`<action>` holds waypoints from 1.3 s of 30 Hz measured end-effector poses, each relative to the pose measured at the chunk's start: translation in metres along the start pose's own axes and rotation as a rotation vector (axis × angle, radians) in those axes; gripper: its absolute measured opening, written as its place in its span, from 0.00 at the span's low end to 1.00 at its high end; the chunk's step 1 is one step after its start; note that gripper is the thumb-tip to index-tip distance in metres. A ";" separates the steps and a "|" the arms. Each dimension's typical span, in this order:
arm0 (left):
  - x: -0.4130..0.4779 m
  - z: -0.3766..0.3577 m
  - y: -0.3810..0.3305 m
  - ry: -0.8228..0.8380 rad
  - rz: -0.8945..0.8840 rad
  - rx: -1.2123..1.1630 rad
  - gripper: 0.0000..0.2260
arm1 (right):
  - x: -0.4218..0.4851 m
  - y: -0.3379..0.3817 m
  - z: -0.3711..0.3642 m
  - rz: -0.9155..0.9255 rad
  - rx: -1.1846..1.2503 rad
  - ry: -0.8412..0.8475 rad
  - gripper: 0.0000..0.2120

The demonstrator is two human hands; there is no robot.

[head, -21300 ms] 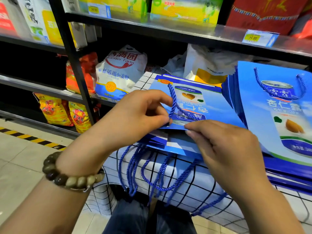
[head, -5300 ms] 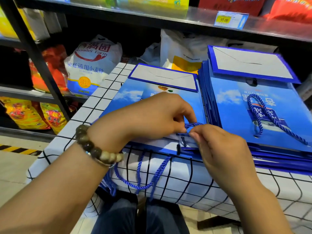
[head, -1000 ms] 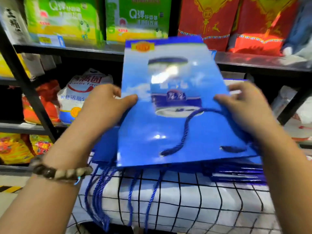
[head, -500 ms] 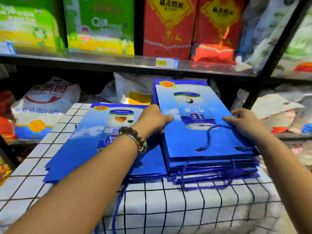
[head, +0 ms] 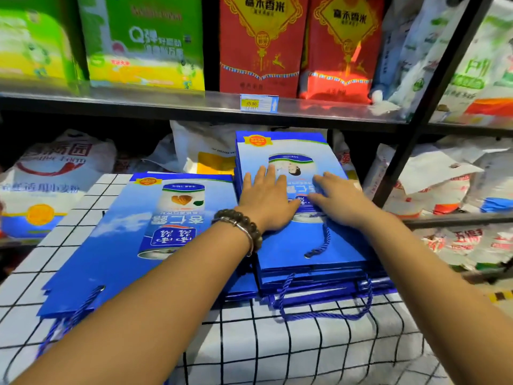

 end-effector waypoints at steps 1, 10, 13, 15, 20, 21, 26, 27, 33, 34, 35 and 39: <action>0.004 -0.013 0.004 0.058 0.004 -0.004 0.30 | 0.002 0.000 -0.013 -0.001 -0.040 0.081 0.28; 0.012 -0.048 0.013 0.209 0.041 -0.042 0.31 | 0.000 -0.008 -0.053 -0.070 -0.106 0.360 0.33; 0.010 -0.045 0.012 0.213 0.034 -0.071 0.31 | -0.001 -0.008 -0.052 -0.072 -0.115 0.343 0.33; 0.004 -0.034 0.011 0.236 0.011 -0.167 0.31 | -0.003 -0.006 -0.048 -0.060 -0.124 0.345 0.33; -0.047 0.011 0.018 0.129 -0.063 -0.310 0.25 | -0.010 0.019 -0.001 -0.018 -0.159 0.096 0.32; -0.064 0.016 0.025 0.089 -0.055 -0.320 0.23 | -0.014 0.032 0.011 0.035 -0.119 0.010 0.31; -0.151 0.016 0.084 -0.036 0.145 -0.258 0.19 | -0.049 0.117 0.031 0.345 0.338 -0.036 0.29; -0.166 0.014 0.097 -0.051 0.200 -0.229 0.19 | -0.060 0.135 0.024 0.411 0.377 0.041 0.28; -0.217 0.007 0.129 -0.087 0.373 -0.071 0.27 | -0.106 0.208 -0.042 0.631 0.093 0.409 0.32; -0.221 0.010 0.129 -0.114 0.362 -0.039 0.24 | -0.107 0.211 -0.048 0.630 0.072 0.423 0.31; -0.226 0.012 0.130 -0.148 0.335 0.013 0.18 | -0.107 0.213 -0.051 0.622 0.065 0.426 0.30; -0.247 0.009 0.145 -0.255 0.275 0.074 0.12 | -0.115 0.218 -0.055 0.615 0.074 0.400 0.27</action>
Point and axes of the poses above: each hand's wrist, its own x-axis towards the middle knuckle, its own z-axis out of the back of the hand, y = z × x, the point moved 5 cm from there along x, towards the middle knuckle, and after that the axes turned 5 degrees about y, right-handed, at the moved point
